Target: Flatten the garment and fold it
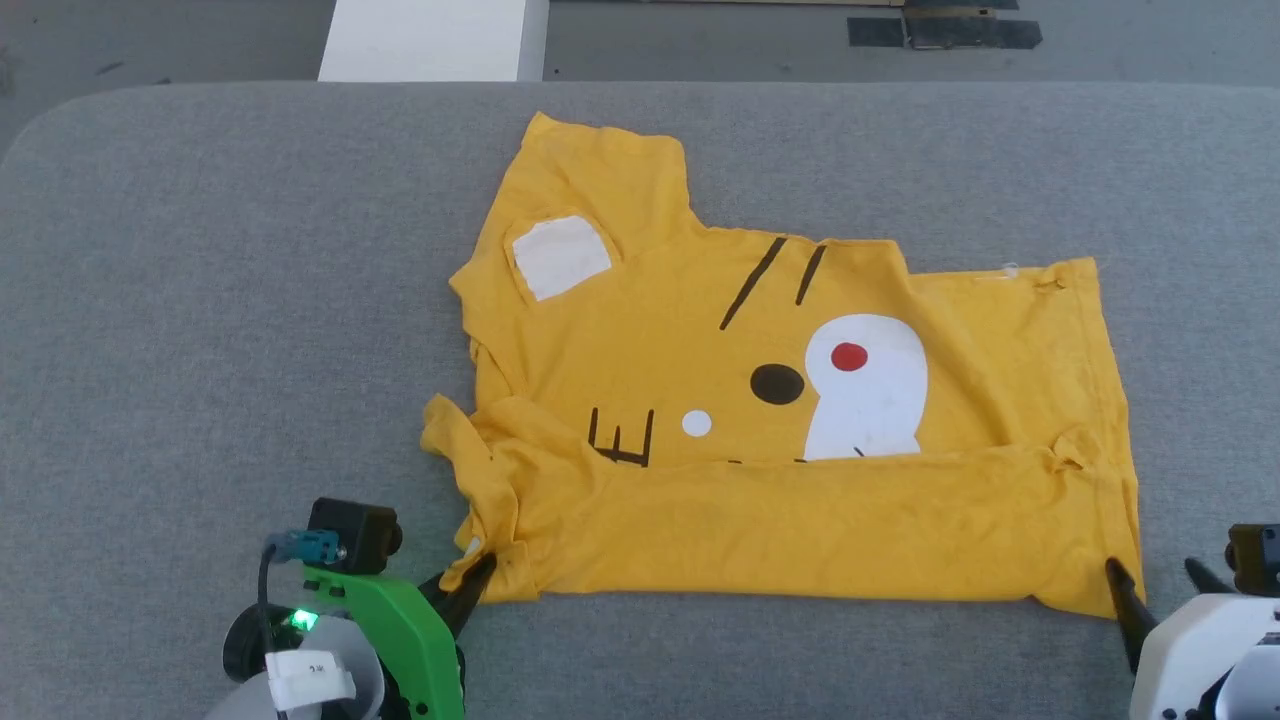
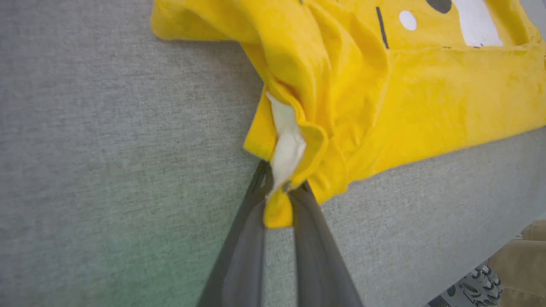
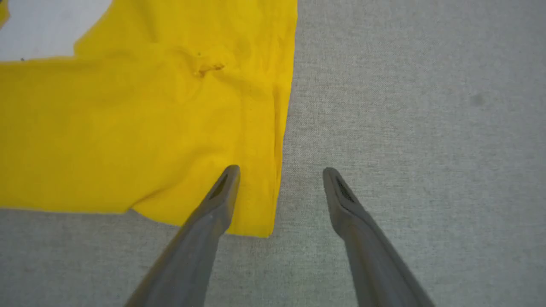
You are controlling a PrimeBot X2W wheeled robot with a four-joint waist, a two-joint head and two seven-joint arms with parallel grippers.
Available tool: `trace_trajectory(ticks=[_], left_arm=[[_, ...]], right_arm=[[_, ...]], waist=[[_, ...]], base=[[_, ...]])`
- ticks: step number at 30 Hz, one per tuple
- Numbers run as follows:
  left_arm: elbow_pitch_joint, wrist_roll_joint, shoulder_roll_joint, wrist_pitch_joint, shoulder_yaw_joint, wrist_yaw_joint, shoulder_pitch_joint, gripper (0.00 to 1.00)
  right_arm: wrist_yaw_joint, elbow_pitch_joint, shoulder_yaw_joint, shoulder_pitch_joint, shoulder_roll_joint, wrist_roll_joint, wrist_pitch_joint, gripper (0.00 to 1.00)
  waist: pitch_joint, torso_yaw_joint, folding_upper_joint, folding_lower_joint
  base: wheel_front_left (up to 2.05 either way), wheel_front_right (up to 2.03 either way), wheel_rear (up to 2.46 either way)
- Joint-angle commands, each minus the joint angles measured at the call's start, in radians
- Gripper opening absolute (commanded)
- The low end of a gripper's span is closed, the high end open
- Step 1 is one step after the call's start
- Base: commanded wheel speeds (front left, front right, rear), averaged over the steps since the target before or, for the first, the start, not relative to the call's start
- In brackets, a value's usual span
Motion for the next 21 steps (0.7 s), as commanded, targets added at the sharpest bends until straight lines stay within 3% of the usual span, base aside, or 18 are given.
trace_trajectory(ticks=[1, 6, 7, 8, 9, 16, 21], left_arm=[[-0.005, 0.007, 0.01, -0.006, 0.003, 0.006, 0.011, 0.0], [-0.009, 0.011, 0.008, -0.002, -0.002, 0.003, 0.0, 0.0], [-0.01, 0.011, 0.006, 0.001, -0.003, 0.004, -0.004, 0.0], [-0.011, 0.011, 0.006, 0.002, -0.003, 0.005, -0.005, 0.0], [-0.009, 0.011, 0.005, 0.002, -0.004, 0.005, -0.008, 0.0], [-0.004, -0.007, 0.005, -0.017, 0.015, 0.011, 0.003, 0.0], [-0.059, -0.025, 0.036, -0.041, 0.059, 0.054, 0.046, 0.0]], right_arm=[[-0.001, 0.012, -0.003, 0.007, 0.008, 0.017, 0.029, 1.0], [-0.001, 0.044, 0.039, 0.014, 0.019, 0.071, 0.115, 1.0], [-0.001, 0.049, 0.044, 0.013, 0.022, 0.084, 0.128, 0.74], [-0.001, 0.052, 0.043, 0.011, 0.025, 0.09, 0.135, 0.15], [-0.001, 0.056, 0.051, 0.01, 0.024, 0.095, 0.148, 0.0], [-0.001, 0.017, 0.039, -0.004, -0.004, 0.117, 0.149, 0.0], [-0.001, -0.048, -0.008, 0.013, -0.02, 0.127, 0.156, 0.0]], waist=[[0.01, 0.007, -0.0001, 0.0], [0.023, 0.015, -0.0001, 0.0], [0.025, 0.015, -0.0001, 0.0], [0.025, 0.016, -0.0001, 0.0], [0.024, 0.016, -0.0001, 0.0], [-0.016, 0.013, -0.0001, 0.0], [-0.059, 0.017, -0.0001, 0.0]], base=[[0.0, 0.0, 0.0], [0.0, 0.0, 0.0], [0.0, 0.0, 0.0], [0.0, 0.0, 0.0], [0.0, 0.0, 0.0], [0.0, 0.0, 0.0], [0.0, 0.0, 0.0]])
